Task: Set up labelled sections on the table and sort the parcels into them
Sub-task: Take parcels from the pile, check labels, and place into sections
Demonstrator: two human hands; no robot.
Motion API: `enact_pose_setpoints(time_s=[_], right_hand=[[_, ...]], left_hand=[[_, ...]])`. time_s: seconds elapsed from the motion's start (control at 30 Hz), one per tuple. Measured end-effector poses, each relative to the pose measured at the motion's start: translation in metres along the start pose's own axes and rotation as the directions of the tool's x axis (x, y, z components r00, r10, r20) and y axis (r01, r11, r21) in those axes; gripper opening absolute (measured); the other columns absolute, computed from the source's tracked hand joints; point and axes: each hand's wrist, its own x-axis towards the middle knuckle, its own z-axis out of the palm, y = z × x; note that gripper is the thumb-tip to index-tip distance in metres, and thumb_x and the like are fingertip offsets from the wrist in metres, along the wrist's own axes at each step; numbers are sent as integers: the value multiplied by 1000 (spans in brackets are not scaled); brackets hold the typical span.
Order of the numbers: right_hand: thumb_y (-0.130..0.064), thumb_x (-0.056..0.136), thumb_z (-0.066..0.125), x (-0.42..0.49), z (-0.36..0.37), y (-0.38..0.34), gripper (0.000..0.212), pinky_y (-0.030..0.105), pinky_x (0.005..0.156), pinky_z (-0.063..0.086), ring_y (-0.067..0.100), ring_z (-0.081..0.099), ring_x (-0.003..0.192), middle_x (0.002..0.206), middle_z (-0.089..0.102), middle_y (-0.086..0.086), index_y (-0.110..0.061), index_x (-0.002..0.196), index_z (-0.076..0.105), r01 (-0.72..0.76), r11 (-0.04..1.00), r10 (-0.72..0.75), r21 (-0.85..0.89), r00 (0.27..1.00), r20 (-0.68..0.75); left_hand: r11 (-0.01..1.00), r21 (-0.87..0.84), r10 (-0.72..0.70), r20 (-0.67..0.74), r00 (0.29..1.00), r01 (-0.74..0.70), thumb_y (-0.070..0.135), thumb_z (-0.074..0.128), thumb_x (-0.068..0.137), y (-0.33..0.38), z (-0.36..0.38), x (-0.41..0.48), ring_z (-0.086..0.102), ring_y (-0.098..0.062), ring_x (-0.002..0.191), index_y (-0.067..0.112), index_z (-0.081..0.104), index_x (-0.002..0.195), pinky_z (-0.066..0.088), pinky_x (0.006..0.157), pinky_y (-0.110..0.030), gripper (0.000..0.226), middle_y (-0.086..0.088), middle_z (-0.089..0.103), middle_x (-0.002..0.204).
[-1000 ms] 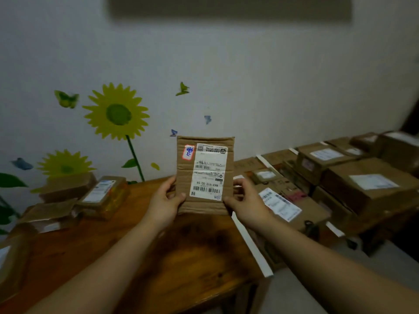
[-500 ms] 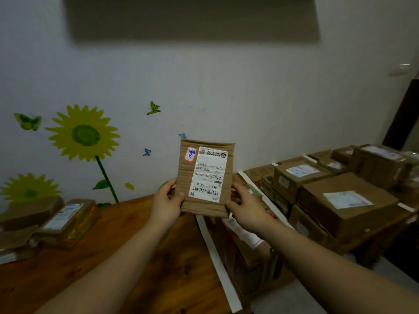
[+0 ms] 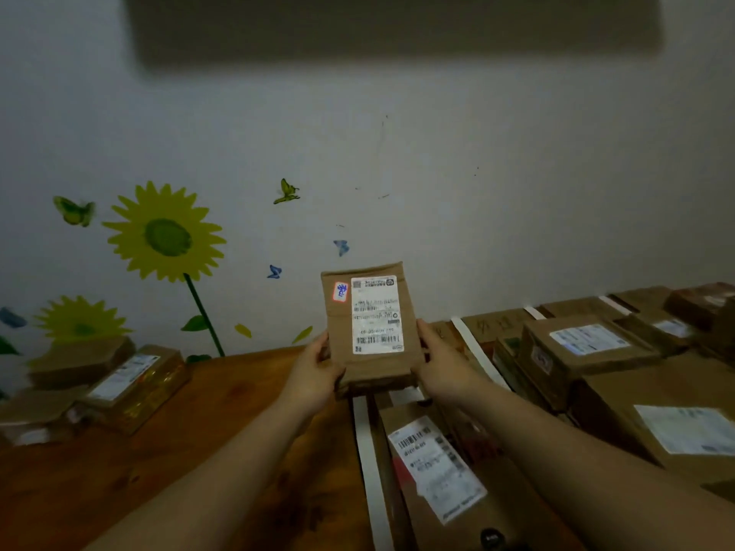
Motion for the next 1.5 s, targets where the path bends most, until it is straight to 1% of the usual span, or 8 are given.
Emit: enact_pose_setpoints(time_s=[0.2,0.37,0.53,0.73,0.97,1.17,1.33,1.5], right_hand=[[-18,96,51,52,-2,26,50,33,95,49,13,57,109,127,59,-4,-37,139,34,-119,981,128,-152,991,46],[-15,97,45,79,-9,58,50,25,78,51,18,58,104,131,56,1,-33,142,33,-182,942,221,-281,969,115],[-20,98,44,96,-12,90,44,30,87,53,13,58,106,131,57,-2,-35,139,39,-200,918,278,-343,940,196],[-25,100,44,98,-16,113,38,28,96,47,15,54,118,136,53,1,-24,138,43,-162,881,323,-445,893,314],[-34,99,45,105,-21,134,30,28,94,46,14,57,112,126,59,1,-20,123,55,-100,818,365,-566,851,378],[-42,100,38,111,-21,140,37,32,96,43,16,56,112,125,59,3,-19,123,56,-73,791,387,-607,828,406],[-44,98,41,121,-20,121,42,25,85,46,11,57,98,122,59,1,-18,129,51,16,806,283,-592,867,409],[-42,98,42,120,11,72,38,28,75,43,13,57,91,113,62,5,-16,121,56,148,814,138,-561,890,434]], left_hand=[[990,38,-138,62,988,136,7,55,92,-34,13,56,55,-20,117,26,35,143,50,94,-40,58,-2,54,133],[966,130,-238,106,966,223,4,52,93,-58,34,84,54,-21,118,22,31,145,47,75,-22,59,-6,53,135],[924,216,-348,123,930,317,5,51,94,-73,50,92,56,-4,80,19,33,143,49,66,-21,55,-1,59,112],[864,349,-435,156,887,363,1,56,88,-83,58,90,65,-17,86,35,15,148,56,72,-31,80,3,56,100],[754,587,-503,227,834,295,15,47,96,-87,72,83,51,-7,112,26,43,137,41,85,-16,43,0,49,136],[718,598,-556,187,810,356,33,31,102,-79,77,85,54,-2,80,23,56,113,42,67,-18,29,6,59,93],[702,629,-514,125,849,333,38,39,99,-73,62,81,48,-16,123,24,45,136,37,104,-33,40,-1,49,139],[652,679,-480,27,877,336,41,49,95,-66,-6,63,40,-23,133,21,36,145,32,106,-28,55,-7,36,150]])
